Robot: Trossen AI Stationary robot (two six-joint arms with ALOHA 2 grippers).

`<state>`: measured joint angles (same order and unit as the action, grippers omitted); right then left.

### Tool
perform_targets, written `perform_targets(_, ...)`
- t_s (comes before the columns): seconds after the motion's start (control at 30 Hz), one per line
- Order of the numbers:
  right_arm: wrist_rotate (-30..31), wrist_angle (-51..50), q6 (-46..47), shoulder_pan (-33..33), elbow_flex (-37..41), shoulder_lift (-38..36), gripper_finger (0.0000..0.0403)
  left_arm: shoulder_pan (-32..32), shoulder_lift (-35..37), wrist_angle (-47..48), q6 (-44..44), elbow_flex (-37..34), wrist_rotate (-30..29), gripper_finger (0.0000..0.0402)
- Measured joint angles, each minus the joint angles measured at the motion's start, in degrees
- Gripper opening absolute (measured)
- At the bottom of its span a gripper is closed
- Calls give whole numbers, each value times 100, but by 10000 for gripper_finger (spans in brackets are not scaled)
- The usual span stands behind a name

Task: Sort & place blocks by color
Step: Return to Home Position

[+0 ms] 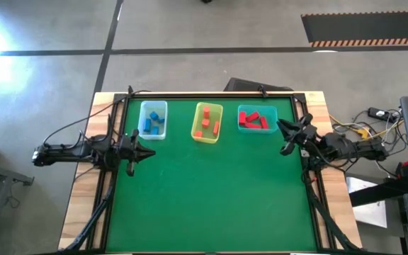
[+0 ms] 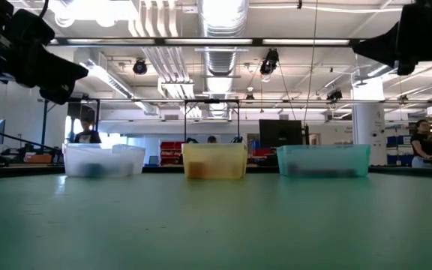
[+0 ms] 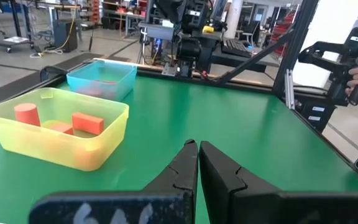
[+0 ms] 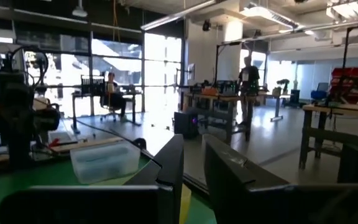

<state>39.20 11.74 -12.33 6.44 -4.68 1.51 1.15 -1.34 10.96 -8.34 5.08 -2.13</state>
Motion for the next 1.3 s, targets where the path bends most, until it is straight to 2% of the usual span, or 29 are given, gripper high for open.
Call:
perform_targets(0.2, 135, 185, -57, -11, 354, -100, 50, 4, 0, -47, -26, -54, -1, 0)
perform_targets(0.37, 112, -218, 100, -9, 399, -150, 50, 2, -7, -108, -24, -73, 2, 0)
perform_targets(0.53, 434, -409, 344, -22, 399, -97, 50, 2, -11, -181, -27, -98, 0, 0)
perform_targets(0.73, 435, -423, 785, -22, 402, -63, 50, 0, -86, -214, -25, -122, 0, 0)
perform_targets(1.3, 435, -425, 733, -22, 405, 49, 50, 0, -264, -557, -24, -192, -2, 0)
